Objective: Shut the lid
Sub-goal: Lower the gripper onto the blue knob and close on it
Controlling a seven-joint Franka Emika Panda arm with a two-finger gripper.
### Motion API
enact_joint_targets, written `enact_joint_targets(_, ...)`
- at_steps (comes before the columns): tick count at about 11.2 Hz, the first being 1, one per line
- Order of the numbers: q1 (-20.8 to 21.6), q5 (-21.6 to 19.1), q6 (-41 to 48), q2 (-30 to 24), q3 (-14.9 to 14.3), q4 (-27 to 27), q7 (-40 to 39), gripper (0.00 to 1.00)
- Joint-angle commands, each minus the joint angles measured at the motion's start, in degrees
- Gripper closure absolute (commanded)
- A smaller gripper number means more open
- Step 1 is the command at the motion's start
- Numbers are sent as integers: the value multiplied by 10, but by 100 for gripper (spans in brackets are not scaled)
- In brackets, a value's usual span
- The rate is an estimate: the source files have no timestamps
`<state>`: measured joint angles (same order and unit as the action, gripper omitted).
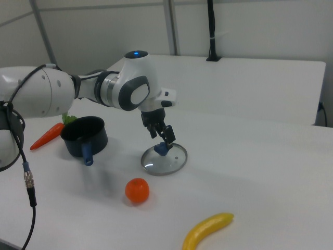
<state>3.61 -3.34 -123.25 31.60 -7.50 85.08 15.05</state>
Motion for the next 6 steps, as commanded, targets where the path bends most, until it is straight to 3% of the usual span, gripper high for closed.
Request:
enact_joint_targets(1,4,7,-7,0,-3,9,-9,6)
enact_joint_targets(4,6,10,-8,11,-4,10,-10,8)
enact_joint_targets(6,3,12,-5,11,-3,10,-20,15)
